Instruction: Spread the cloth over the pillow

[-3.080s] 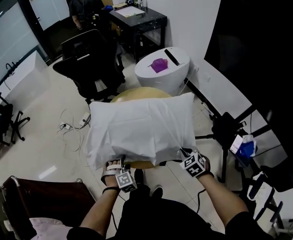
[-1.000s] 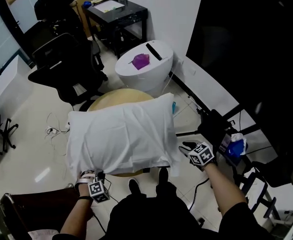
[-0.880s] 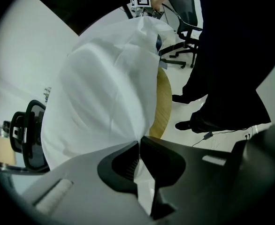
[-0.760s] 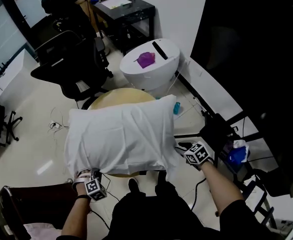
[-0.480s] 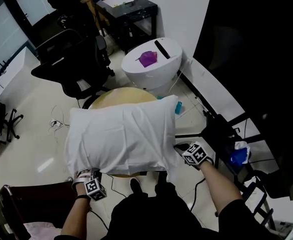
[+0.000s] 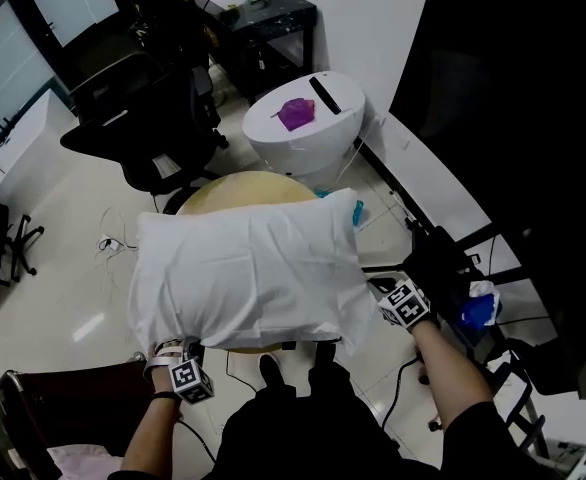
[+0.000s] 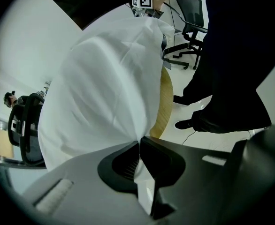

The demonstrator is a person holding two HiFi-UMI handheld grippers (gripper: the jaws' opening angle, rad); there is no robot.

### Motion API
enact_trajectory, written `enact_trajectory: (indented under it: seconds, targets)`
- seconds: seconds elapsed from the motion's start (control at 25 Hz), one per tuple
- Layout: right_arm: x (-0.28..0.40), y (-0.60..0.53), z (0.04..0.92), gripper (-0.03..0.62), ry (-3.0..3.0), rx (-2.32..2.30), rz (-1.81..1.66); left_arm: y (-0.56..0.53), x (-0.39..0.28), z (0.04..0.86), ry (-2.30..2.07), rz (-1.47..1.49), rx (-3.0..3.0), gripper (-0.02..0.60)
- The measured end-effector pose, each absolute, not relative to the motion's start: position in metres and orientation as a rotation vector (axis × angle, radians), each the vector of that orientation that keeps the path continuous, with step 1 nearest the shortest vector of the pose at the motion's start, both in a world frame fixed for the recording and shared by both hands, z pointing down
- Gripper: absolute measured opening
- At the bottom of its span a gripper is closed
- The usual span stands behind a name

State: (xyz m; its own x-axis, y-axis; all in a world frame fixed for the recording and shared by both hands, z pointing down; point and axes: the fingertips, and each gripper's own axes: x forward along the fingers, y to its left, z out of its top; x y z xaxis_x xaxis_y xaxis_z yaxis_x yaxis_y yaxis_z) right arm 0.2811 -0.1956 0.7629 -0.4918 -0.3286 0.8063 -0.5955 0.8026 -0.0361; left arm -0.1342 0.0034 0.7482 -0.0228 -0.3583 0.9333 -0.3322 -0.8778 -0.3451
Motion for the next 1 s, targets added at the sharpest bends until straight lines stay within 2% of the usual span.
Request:
enact_trajectory:
  seconds: [0.16,0.4,0.48,0.56,0.84,1.0]
  targets:
    - [0.292,-0.218,0.759,0.009,-2.078,0.736,0.313,0.009,-0.137,0.751,0.745,-2.116,-2.181,0.000]
    - [0.282,-0.216,0.775,0.011,-2.089,0.647,0.392,0.009,-0.137,0.753,0.770,-2.143,-2.163,0.000]
    - [0.278,-0.211,0.777,0.033,-2.121,0.618,0.430,0.008,-0.134,0.748,0.781,-2.151,-2.181,0.000]
    - [0.279,-0.212,0.774,0.120,-2.157,0.619,0.462,0.007,-0.134,0.743,0.799,-2.145,-2.185,0.015]
    - [0.297,-0.258,0.730,0.126,-2.260,0.744,0.447,0.013,-0.125,0.716,0.877,-2.104,-2.285,0.098]
    - [0.293,-0.300,0.704,0.126,-2.306,0.794,0.401,0.013,-0.104,0.676,0.930,-2.002,-2.367,0.107]
